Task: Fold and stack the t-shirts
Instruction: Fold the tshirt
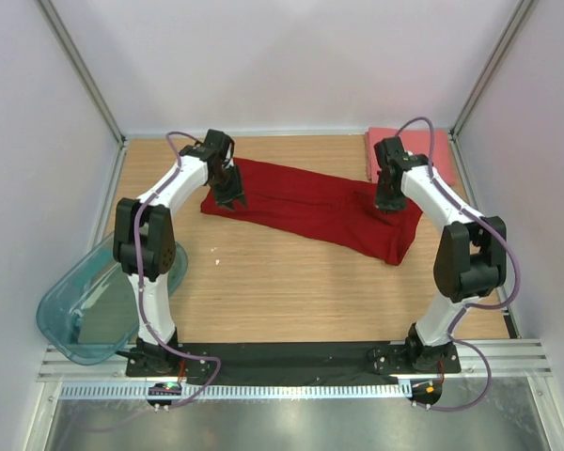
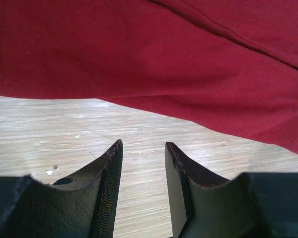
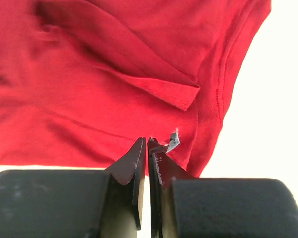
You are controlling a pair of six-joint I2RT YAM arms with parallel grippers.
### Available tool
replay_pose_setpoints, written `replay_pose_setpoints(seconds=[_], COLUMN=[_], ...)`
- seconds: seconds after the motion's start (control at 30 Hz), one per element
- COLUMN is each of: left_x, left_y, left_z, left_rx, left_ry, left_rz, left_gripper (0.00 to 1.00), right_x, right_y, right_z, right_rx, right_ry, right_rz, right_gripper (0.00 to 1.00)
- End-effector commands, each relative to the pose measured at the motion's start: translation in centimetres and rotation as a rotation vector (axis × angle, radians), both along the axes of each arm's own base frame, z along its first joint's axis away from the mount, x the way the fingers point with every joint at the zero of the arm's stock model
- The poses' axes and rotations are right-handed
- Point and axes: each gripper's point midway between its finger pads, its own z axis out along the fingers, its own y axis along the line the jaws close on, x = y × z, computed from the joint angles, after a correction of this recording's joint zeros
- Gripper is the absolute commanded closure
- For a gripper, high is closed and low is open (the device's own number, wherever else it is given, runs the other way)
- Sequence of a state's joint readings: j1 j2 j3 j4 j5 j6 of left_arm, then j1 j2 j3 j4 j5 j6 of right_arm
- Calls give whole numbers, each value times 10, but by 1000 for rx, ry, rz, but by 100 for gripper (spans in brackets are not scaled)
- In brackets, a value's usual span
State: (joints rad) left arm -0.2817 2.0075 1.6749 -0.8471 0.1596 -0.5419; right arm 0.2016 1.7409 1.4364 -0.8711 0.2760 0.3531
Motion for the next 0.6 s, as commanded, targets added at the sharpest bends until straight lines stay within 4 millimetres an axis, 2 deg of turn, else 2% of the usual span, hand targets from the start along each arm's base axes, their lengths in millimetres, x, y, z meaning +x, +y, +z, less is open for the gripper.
replay_pose_setpoints(seconds=[0.0, 0.13, 0.2, 0.57], left_x=[-2, -4, -5, -18], left_y=[-3, -5, -4, -9], left_z=[10, 15, 18, 20], left_rx=[-24, -43, -45, -86], left_ry=[-11, -21, -27, -3], left_rz=[-10, -20, -23, -33], left_gripper=[59, 59, 59, 59], right_x=[4, 3, 2, 6], right_y=[-3, -19, -29, -54], right_z=[-24, -31, -33, -56], right_rx=[110, 80, 75, 80], right_ry=[-10, 6, 11, 67], right_rz=[-85, -119, -141, -167], right_gripper=[88, 69, 65, 58])
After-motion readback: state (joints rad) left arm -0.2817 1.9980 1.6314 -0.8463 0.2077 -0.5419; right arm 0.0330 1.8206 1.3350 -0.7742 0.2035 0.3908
